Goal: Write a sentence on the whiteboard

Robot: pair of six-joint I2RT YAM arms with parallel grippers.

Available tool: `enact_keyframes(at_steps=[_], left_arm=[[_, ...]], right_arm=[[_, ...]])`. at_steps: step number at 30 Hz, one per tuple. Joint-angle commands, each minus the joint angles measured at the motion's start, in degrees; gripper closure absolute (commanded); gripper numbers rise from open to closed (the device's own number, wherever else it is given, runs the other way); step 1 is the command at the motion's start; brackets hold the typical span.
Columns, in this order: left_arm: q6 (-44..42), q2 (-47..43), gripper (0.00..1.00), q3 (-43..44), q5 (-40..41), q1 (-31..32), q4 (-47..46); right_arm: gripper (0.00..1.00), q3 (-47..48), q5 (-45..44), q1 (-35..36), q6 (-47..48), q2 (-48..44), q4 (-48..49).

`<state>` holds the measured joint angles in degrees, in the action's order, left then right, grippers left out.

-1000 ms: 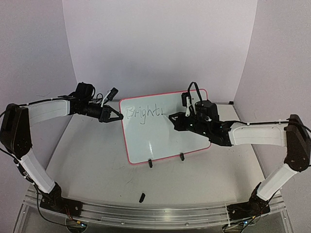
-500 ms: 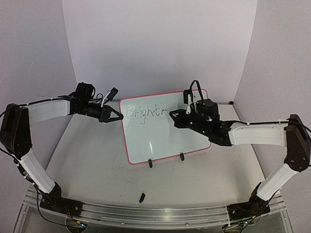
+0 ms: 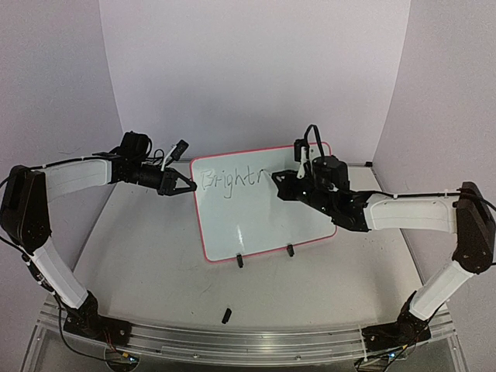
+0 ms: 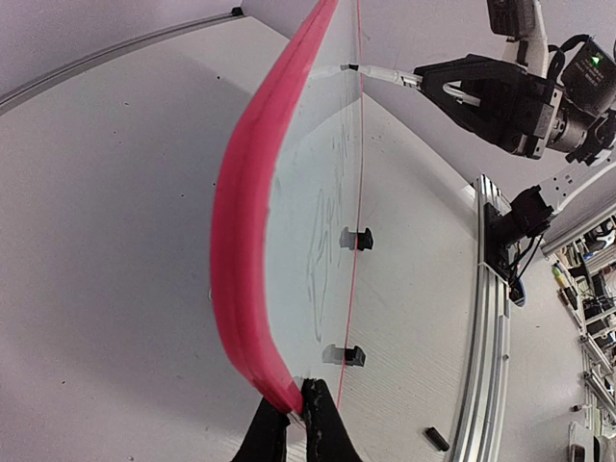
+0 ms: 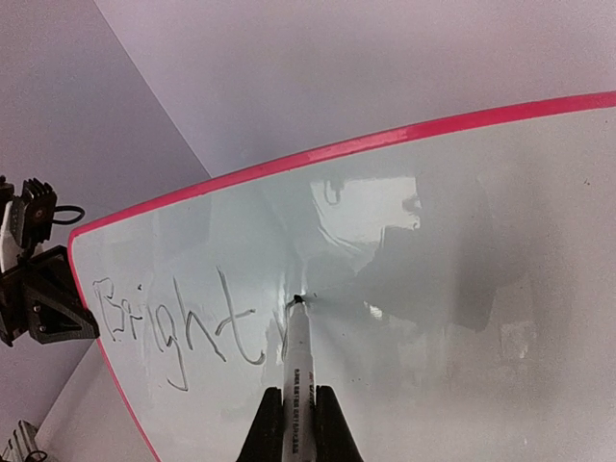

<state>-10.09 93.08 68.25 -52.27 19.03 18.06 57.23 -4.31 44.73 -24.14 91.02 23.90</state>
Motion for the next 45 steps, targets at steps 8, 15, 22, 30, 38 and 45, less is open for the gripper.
enact_keyframes(at_steps=[8,15,22,30,38,45], left_arm=[[-5.74,0.92,1.00,1.74,2.65,0.95,0.92],[-5.76,0.92,1.00,1.74,2.70,0.94,0.93],[-5.74,0.90,1.00,1.75,2.69,0.93,0.92],[-5.82,0.90,1.00,1.83,2.82,0.92,1.00],[-5.72,0.33,1.00,1.60,2.78,0.93,0.77],[-5.55,0.13,1.00,1.55,2.73,1.12,0.69]], right_arm=[[1.00,-1.80,-2.27,-0.26,-1.37,-1.02,-0.82],[1.00,-4.24,-0.61,-0.17,-3.23,-1.67,-1.24],[1.00,-5.11,0.08,0.00,-3.54,-2.25,-1.30],[1.00,-5.38,0.25,0.31,-3.72,-3.01,-1.31],[1.00,-3.54,5.56,0.37,-0.26,-9.15,-3.15],[1.00,-3.18,8.60,-1.38,1.94,-10.79,-5.62]])
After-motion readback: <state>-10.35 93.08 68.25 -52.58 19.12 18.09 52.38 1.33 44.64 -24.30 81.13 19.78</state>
